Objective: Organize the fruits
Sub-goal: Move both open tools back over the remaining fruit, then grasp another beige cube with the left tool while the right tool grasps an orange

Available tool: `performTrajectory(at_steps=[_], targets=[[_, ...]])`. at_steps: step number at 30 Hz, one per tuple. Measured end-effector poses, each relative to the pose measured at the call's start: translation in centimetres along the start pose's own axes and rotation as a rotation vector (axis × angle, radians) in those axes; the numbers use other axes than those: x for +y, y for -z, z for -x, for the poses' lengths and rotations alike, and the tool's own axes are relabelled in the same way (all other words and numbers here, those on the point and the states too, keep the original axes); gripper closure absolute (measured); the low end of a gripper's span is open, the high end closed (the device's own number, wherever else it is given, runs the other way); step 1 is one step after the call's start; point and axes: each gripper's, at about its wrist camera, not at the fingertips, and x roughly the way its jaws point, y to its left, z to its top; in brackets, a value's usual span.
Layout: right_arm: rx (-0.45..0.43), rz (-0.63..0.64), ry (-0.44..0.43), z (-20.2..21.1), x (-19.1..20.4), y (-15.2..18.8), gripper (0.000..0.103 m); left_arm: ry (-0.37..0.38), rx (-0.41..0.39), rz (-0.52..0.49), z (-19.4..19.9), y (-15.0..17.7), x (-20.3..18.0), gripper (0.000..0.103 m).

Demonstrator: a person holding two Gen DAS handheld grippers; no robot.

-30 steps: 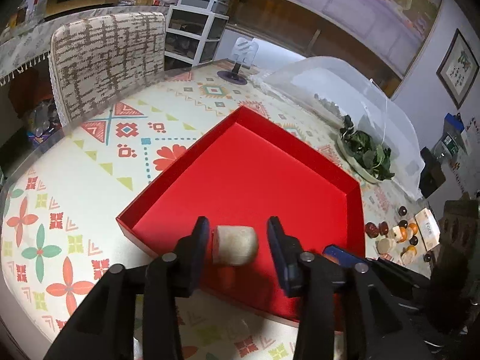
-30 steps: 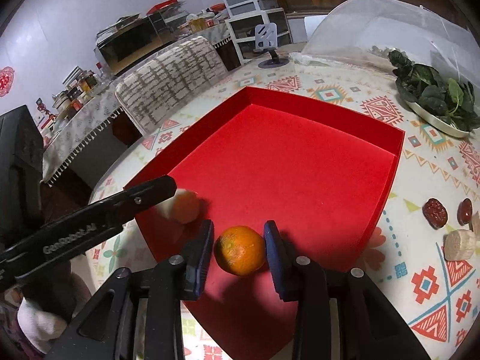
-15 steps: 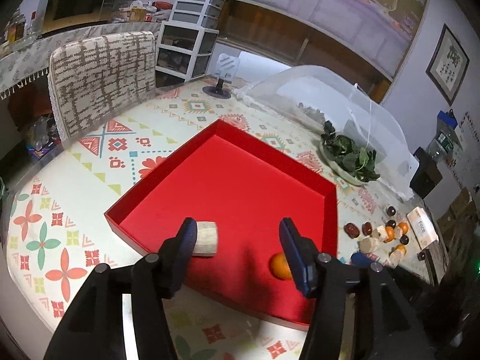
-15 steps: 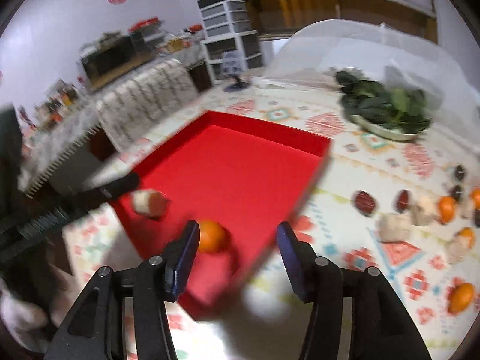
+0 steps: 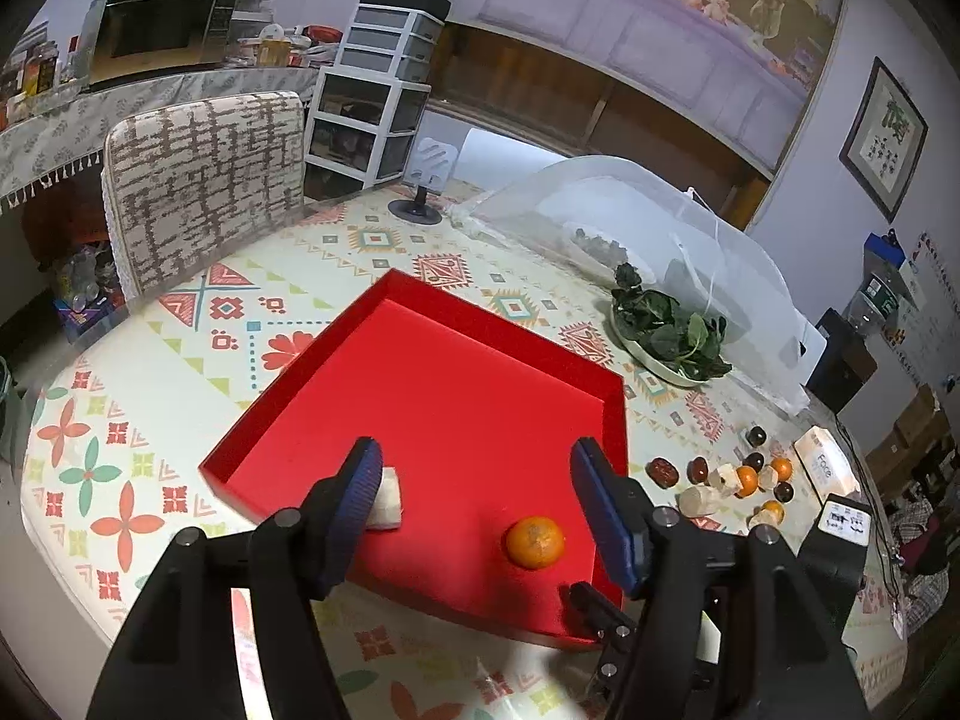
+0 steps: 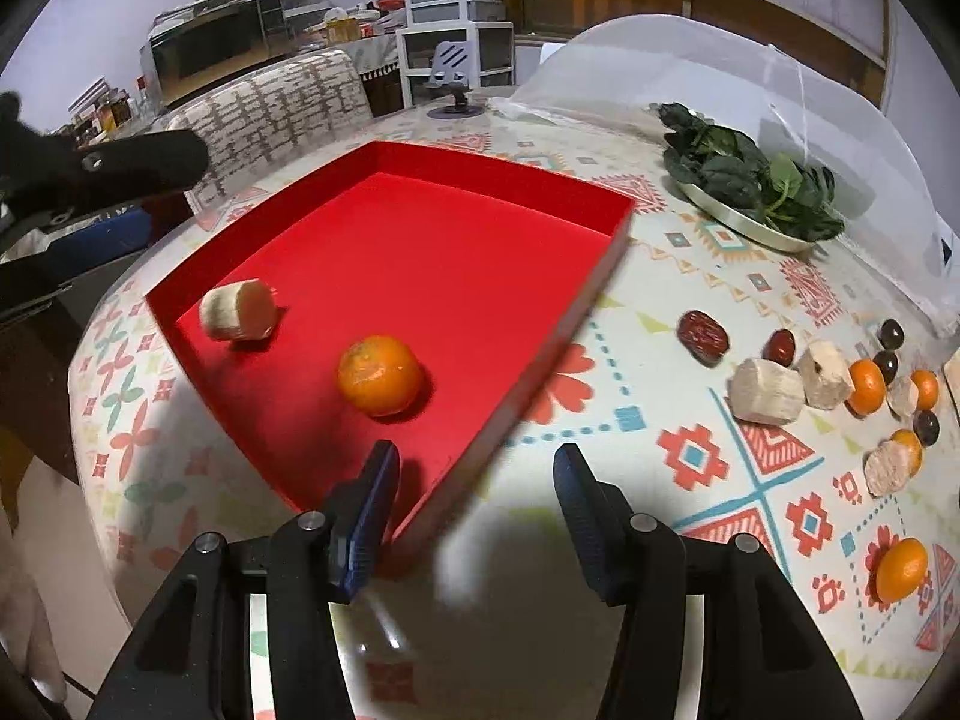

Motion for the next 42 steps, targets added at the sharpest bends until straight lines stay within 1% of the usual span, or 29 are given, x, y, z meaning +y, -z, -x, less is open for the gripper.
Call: performTrajectory(at_steps=[5, 6, 8, 9, 11, 14, 16, 19, 22, 23, 26, 29, 31, 32, 33, 37, 42], targets=[[-0.003, -0.027, 0.015, 0.2, -1.5, -0.1, 0.045, 0.007, 0.005, -0.014, 0.1, 0.3, -1.1, 0.038], [-0.006, -0.040, 0.003, 0.3, -1.8, -0.1, 0.045, 0.010, 0.005, -0.019, 0.1, 0.4, -1.4, 0.038], [-0.023, -0.075, -0.047, 1.0, -2.6, 0.1, 0.044, 0.018, 0.004, -0.035, 0.3, 0.4, -2.1, 0.036], [-0.044, -0.098, -0.073, 1.7, -3.1, 0.2, 0.044, 0.024, 0.004, -0.041, 0.4, 0.5, -2.4, 0.035], [-0.087, -0.122, -0.099, 3.3, -3.9, 0.4, 0.044, 0.040, 0.006, -0.058, 0.5, 0.5, -3.2, 0.034], [-0.156, -0.182, -0.105, 6.3, -6.9, 1.5, 0.043, 0.073, 0.015, -0.109, 0.4, 0.9, -5.1, 0.033], [-0.188, -0.233, -0.083, 8.1, -9.8, 2.6, 0.042, 0.097, 0.025, -0.140, 0.1, 1.3, -6.4, 0.033], [-0.214, -0.328, 0.012, 10.5, -15.3, 4.8, 0.040, 0.134, 0.051, -0.188, -0.8, 2.2, -8.4, 0.033], [-0.189, -0.402, 0.102, 11.6, -19.9, 7.0, 0.040, 0.175, 0.095, -0.232, -2.1, 3.3, -10.6, 0.033], [-0.177, -0.422, 0.119, 11.7, -21.1, 7.6, 0.040, 0.189, 0.110, -0.248, -2.6, 3.7, -11.3, 0.033], [-0.148, -0.466, 0.131, 11.7, -23.8, 9.0, 0.040, 0.228, 0.150, -0.310, -3.7, 5.1, -13.7, 0.033], [-0.135, -0.474, 0.122, 11.4, -24.8, 9.4, 0.040, 0.244, 0.185, -0.381, -5.0, 6.3, -16.3, 0.034], [-0.123, -0.458, 0.099, 10.7, -24.7, 9.1, 0.040, 0.234, 0.194, -0.422, -5.7, 6.8, -17.5, 0.043], [-0.115, -0.446, 0.090, 10.1, -24.6, 9.0, 0.040, 0.228, 0.202, -0.442, -6.2, 7.0, -18.0, 0.052], [-0.108, -0.433, 0.082, 9.8, -24.4, 8.9, 0.040, 0.218, 0.215, -0.460, -6.9, 7.1, -18.6, 0.053], [-0.108, -0.387, 0.041, 9.0, -23.5, 8.4, 0.040, 0.185, 0.254, -0.457, -9.5, 7.2, -19.8, 0.053], [-0.101, -0.370, -0.005, 8.1, -23.2, 8.1, 0.040, 0.122, 0.264, -0.440, -12.6, 6.7, -20.6, 0.053]])
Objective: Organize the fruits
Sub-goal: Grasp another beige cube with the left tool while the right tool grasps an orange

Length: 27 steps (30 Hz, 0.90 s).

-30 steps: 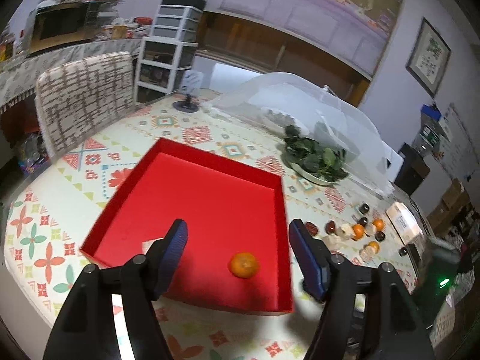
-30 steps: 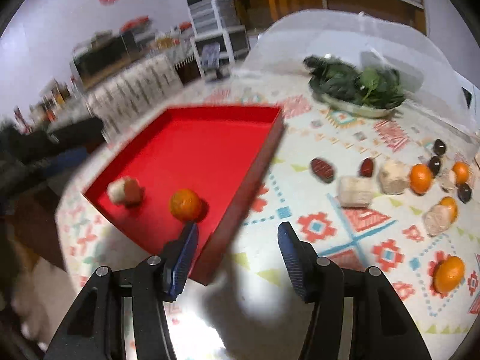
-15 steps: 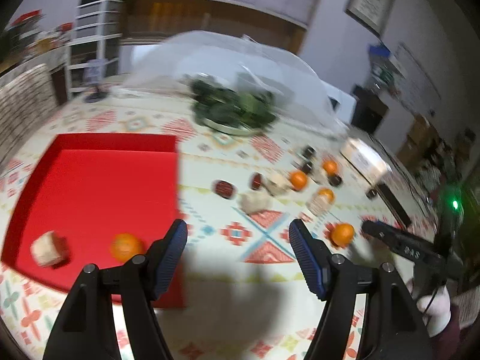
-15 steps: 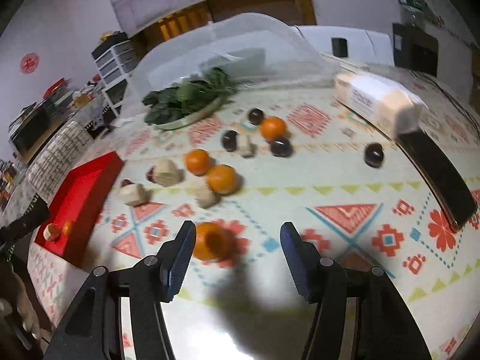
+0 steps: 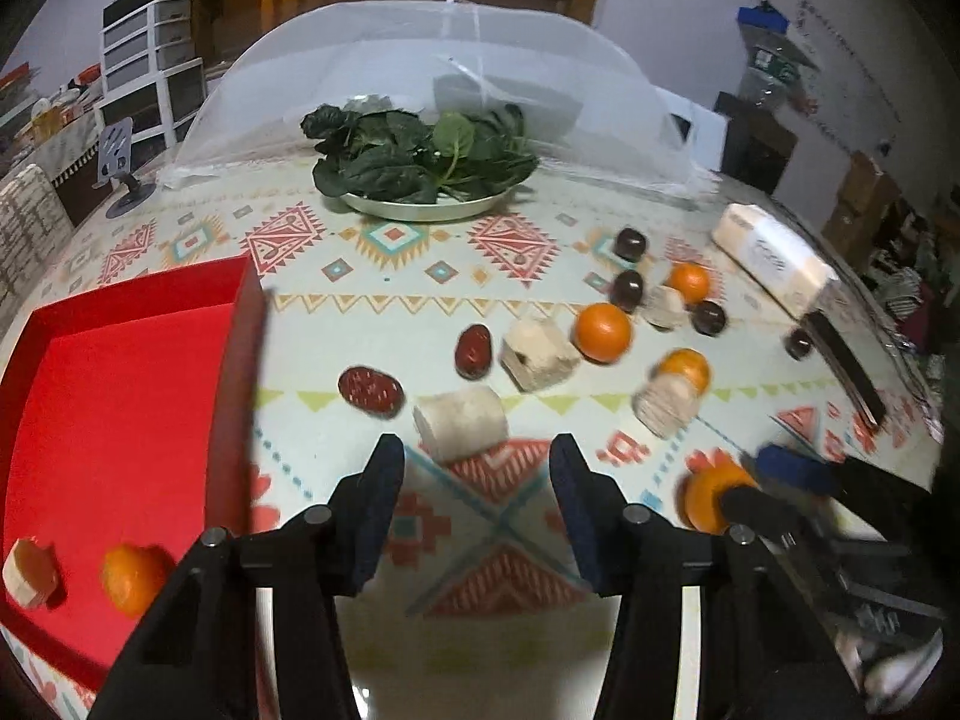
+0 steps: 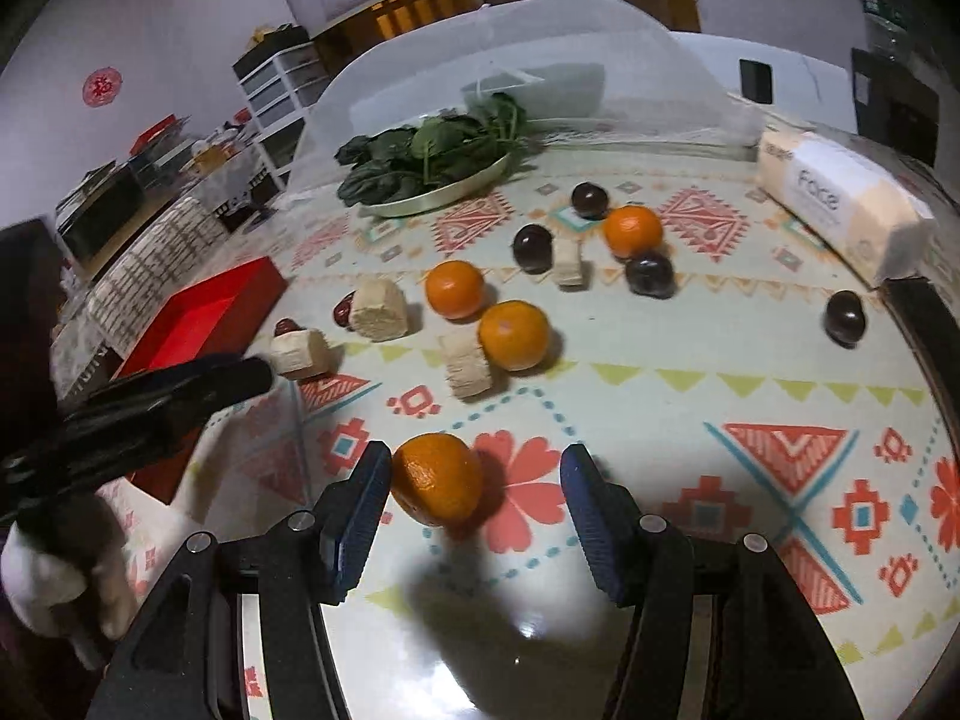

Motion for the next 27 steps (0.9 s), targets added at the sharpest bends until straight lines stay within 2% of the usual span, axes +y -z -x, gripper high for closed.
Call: performTrajectory(at_steps=[9, 10, 12, 15, 17, 19, 27], targets=[[0.030, 0.020, -0.038, -0.9, 0.6, 0.0, 0.041, -0.033, 0.045, 0.001, -3.6, -0.8, -0.4, 0.054], [0.031, 0.021, -0.039, -1.0, 0.6, -0.1, 0.041, -0.033, 0.046, 0.004, -3.8, -0.8, -0.4, 0.056], [0.034, 0.022, -0.042, -1.1, 0.7, -0.1, 0.041, -0.046, 0.040, 0.003, -4.0, -0.8, -0.3, 0.071], [0.043, 0.033, -0.043, -1.3, 0.9, 0.0, 0.049, -0.034, 0.039, 0.015, -3.6, -0.8, -0.1, 0.072], [0.048, 0.047, -0.050, -1.4, 1.4, 0.0, 0.060, -0.026, 0.033, 0.021, -3.2, -0.7, 0.1, 0.072], [0.050, 0.060, -0.055, -1.5, 1.9, 0.1, 0.066, -0.019, 0.024, 0.029, -2.7, -0.6, 0.2, 0.072], [0.044, 0.062, -0.045, -1.3, 3.0, 0.3, 0.066, 0.025, -0.039, 0.091, 1.0, 0.0, 2.3, 0.072]])
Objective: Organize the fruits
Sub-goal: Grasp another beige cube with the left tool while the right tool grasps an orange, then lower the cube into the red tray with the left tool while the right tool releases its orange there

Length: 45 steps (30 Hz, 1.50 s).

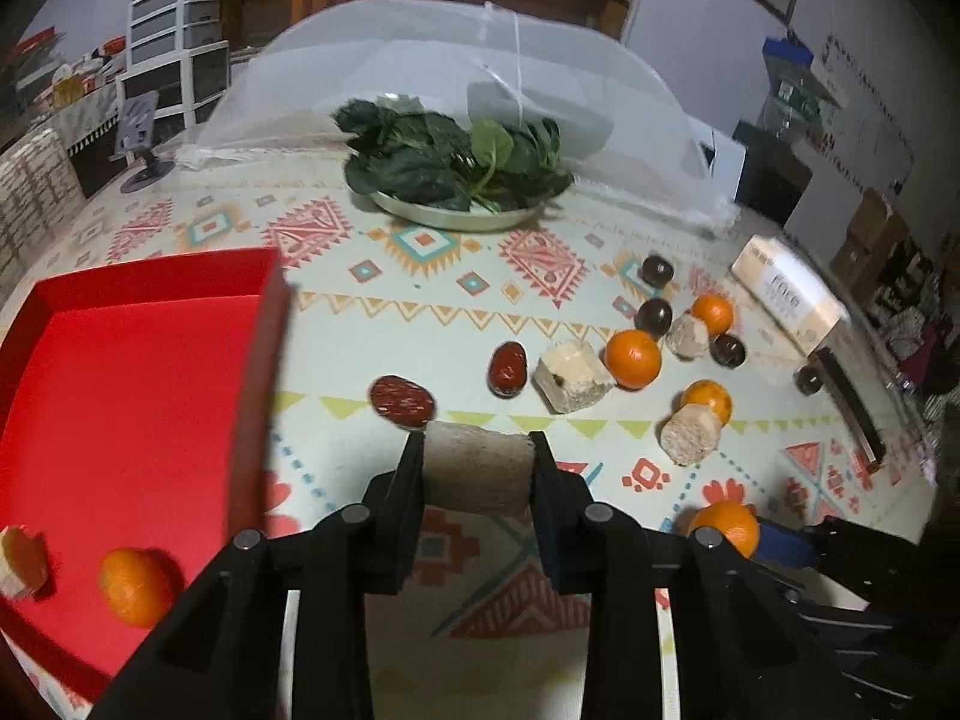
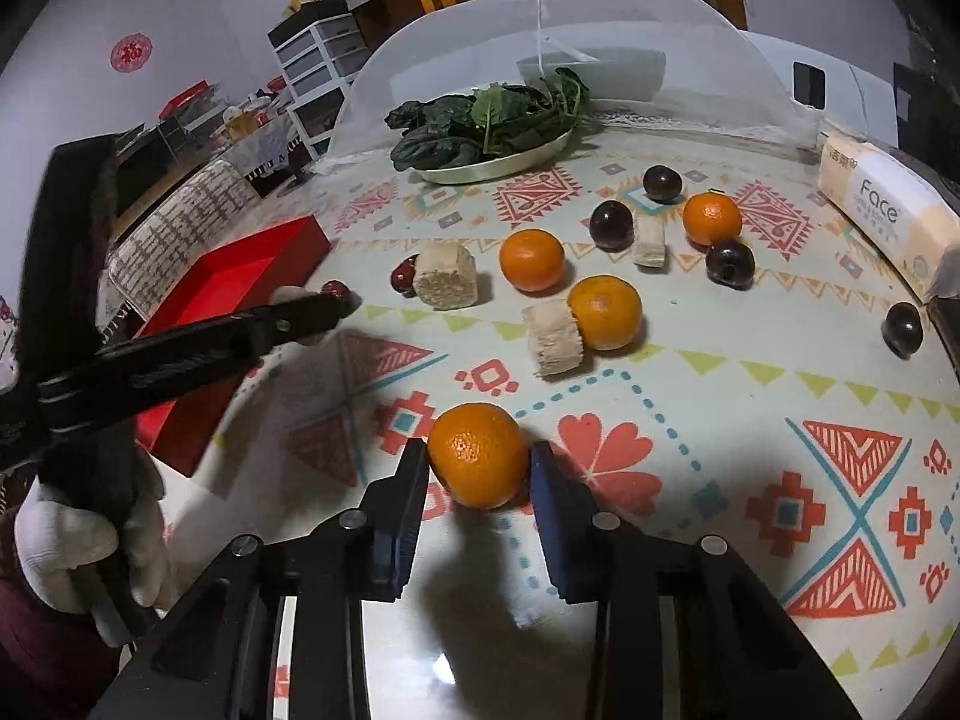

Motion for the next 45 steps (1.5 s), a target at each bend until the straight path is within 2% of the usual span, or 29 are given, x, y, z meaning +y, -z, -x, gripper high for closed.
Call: performTrajectory(at_steps=[6, 10, 16, 20, 28, 36, 45], targets=[[-0.020, 0.029, -0.003, 1.2, 2.2, -0.3, 0.066, -0.001, -0.083, 0.084, 4.5, -0.4, 4.2, 0.072], [-0.029, 0.061, -0.025, 1.6, 4.7, -0.8, 0.066, -0.068, -0.136, 0.150, 7.1, -1.0, 9.1, 0.072], [-0.026, 0.122, -0.085, 0.7, 9.5, -1.6, 0.066, -0.159, -0.137, 0.245, 8.1, -1.3, 16.1, 0.072], [-0.011, 0.161, -0.132, -0.7, 13.0, -2.4, 0.066, -0.174, -0.111, 0.290, 7.3, -1.2, 19.2, 0.072], [0.025, 0.236, -0.182, -4.7, 19.0, -4.1, 0.066, -0.178, -0.052, 0.319, 5.1, -1.2, 21.8, 0.072], [0.069, 0.259, -0.182, -9.1, 22.0, -5.5, 0.066, -0.157, -0.038, 0.368, 4.5, -1.0, 23.8, 0.071], [0.069, 0.240, -0.169, -11.0, 22.6, -6.4, 0.064, -0.136, -0.104, 0.388, 7.4, -0.8, 24.2, 0.051]])
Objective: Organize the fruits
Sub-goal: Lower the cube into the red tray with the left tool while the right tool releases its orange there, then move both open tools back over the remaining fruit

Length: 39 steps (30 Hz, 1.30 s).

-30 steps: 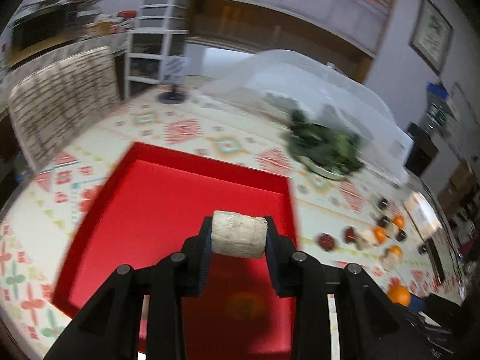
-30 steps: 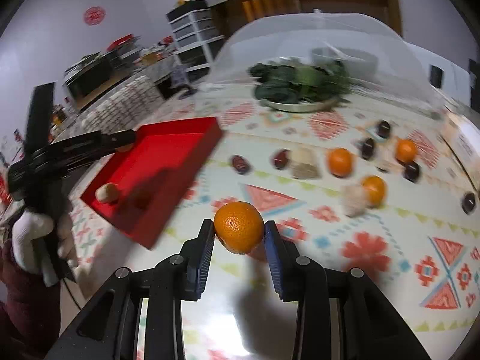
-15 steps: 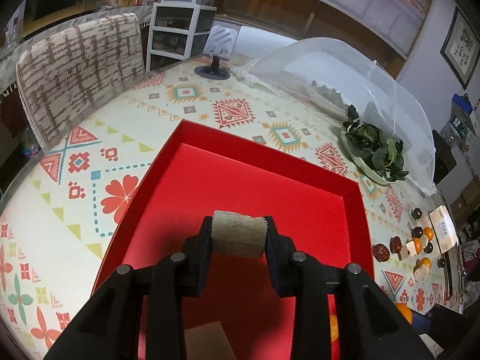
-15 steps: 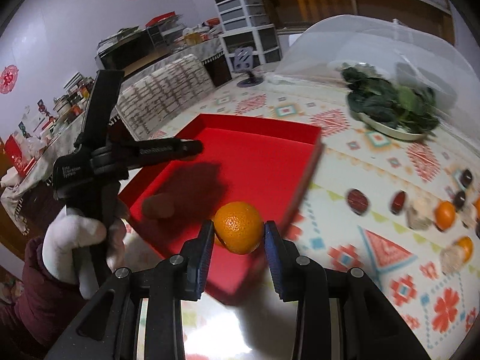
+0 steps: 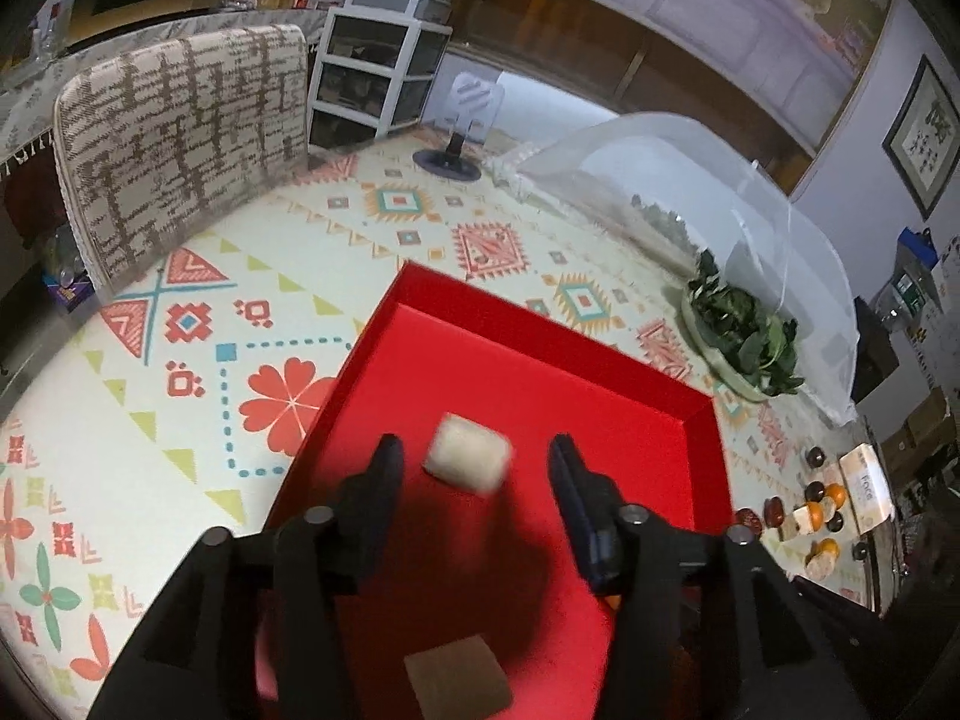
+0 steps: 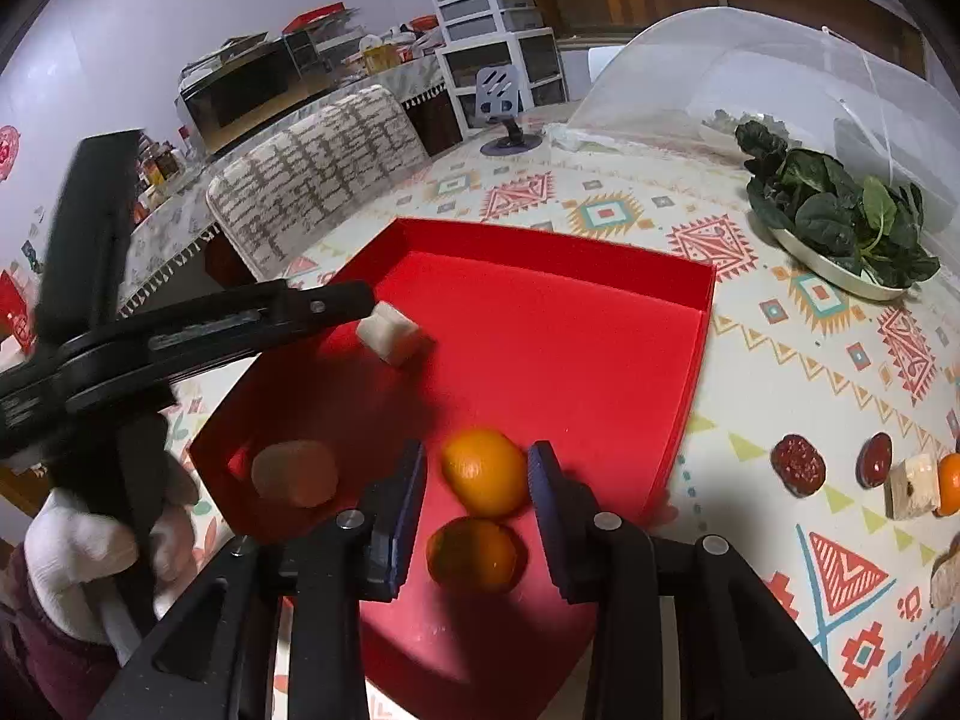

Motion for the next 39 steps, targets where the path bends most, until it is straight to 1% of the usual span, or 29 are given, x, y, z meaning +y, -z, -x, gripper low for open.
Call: performTrajectory(at_steps=[2, 7, 10, 12, 14, 19, 24, 26, 29, 35, 39], targets=[[-0.010, -0.002, 0.000, 0.4, 0.0, -0.1, 0.060, 0.011, -0.016, 0.004, 1.0, 0.1, -0.1, 0.051], [-0.046, -0.037, 0.001, 2.3, -0.7, 0.2, 0.056, 0.045, -0.040, 0.013, 3.0, 0.7, -0.9, 0.049], [-0.073, -0.055, 0.010, 4.2, -1.4, 0.9, 0.056, 0.062, -0.048, 0.010, 4.1, 1.2, -1.5, 0.044], [-0.093, -0.064, 0.019, 5.6, -2.0, 1.6, 0.053, 0.077, -0.053, 0.007, 4.9, 1.6, -2.1, 0.041], [-0.114, -0.080, 0.038, 7.3, -3.0, 2.7, 0.047, 0.091, -0.057, 0.000, 5.7, 2.1, -2.9, 0.039], [-0.147, -0.155, 0.105, 11.5, -7.2, 6.3, 0.046, 0.127, -0.049, -0.052, 6.6, 3.5, -6.2, 0.037], [-0.152, -0.274, 0.197, 15.1, -13.0, 10.4, 0.045, 0.163, -0.018, -0.126, 6.2, 5.5, -10.4, 0.036], [-0.154, -0.317, 0.224, 16.2, -15.1, 11.7, 0.045, 0.175, -0.001, -0.154, 5.8, 6.3, -12.0, 0.035], [-0.162, -0.354, 0.255, 17.6, -17.3, 13.0, 0.045, 0.193, 0.031, -0.189, 4.9, 7.6, -14.2, 0.035], [-0.174, -0.395, 0.285, 19.0, -20.5, 13.8, 0.045, 0.219, 0.086, -0.254, 3.6, 9.5, -17.6, 0.035], [-0.177, -0.419, 0.255, 18.4, -22.1, 12.6, 0.045, 0.216, 0.110, -0.268, 2.5, 10.0, -18.9, 0.035]])
